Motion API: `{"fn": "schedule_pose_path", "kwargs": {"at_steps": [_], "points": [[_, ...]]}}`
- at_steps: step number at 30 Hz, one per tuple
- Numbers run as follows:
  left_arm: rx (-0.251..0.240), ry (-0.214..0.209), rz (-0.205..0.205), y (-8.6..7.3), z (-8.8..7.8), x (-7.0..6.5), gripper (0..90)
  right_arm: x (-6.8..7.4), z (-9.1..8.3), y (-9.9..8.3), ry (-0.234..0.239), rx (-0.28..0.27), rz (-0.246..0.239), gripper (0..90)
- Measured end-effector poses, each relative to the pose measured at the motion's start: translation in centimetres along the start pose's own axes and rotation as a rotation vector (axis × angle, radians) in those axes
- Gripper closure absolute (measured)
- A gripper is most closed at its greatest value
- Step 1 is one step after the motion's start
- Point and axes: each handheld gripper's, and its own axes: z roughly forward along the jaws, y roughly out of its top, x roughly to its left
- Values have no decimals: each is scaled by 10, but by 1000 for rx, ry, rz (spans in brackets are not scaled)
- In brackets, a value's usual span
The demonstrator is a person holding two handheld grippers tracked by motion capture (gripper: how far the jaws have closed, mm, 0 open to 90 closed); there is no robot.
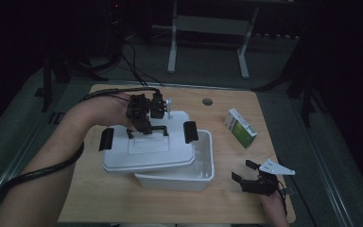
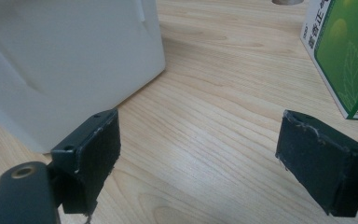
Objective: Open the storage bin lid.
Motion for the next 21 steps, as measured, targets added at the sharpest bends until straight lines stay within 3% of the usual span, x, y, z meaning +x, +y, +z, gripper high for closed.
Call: {"fn": "schedule_pose_path", "kwargs": {"at_steps": [4,14,15,17,21], "points": [[0,-2,-20,-14,1,1,842,0,0,0,-1,3,-2,133],[5,3,-114,-70,4,3,841,0,1,0,-1,7,0,133],[5,3,-114,-70,4,3,841,0,1,0,-1,7,0,133],[2,10,-143,-87,2,2,841,1,1,0,-2,11,-2,134],[-8,15,-177,-101,2,2,841,1,1,0,-2,11,-1,133]]}}
